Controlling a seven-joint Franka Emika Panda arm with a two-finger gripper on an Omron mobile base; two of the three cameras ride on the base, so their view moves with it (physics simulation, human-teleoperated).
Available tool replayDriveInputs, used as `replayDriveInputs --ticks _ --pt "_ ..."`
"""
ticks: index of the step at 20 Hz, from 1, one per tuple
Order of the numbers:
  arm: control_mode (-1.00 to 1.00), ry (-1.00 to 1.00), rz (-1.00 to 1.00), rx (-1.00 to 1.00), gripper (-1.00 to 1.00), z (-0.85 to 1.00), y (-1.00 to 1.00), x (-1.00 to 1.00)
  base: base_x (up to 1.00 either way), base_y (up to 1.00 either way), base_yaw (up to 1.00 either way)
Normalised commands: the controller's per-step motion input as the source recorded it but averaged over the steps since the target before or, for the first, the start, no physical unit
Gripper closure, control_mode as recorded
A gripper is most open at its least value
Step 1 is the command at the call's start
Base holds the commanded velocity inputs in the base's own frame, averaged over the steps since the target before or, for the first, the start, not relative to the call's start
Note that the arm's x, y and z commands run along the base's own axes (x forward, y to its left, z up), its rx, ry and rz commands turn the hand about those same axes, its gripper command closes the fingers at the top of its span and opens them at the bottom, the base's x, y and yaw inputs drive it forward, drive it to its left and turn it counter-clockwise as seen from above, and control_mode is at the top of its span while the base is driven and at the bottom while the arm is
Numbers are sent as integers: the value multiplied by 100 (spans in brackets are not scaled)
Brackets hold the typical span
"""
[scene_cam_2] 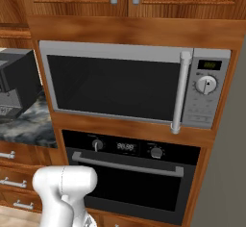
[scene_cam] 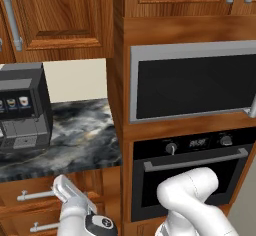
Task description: Take the pizza cutter from the drawer on the left and place it on the dining counter for cutting.
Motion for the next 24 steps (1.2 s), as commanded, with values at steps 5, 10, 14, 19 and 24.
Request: replayDriveInputs --ticks 5,10,14,19,24 --pt "-100 -29 -5 18 -100 -58 38 0 0 0 0" --pt "-100 -5 0 3 -100 -23 37 -14 0 0 0" --pt "-100 0 1 -5 -100 -14 48 -20 0 0 0" --pt "-100 0 2 -16 -100 -27 49 -1 0 0 0" --pt "-100 0 0 -31 -100 -46 19 0 0 0 0"
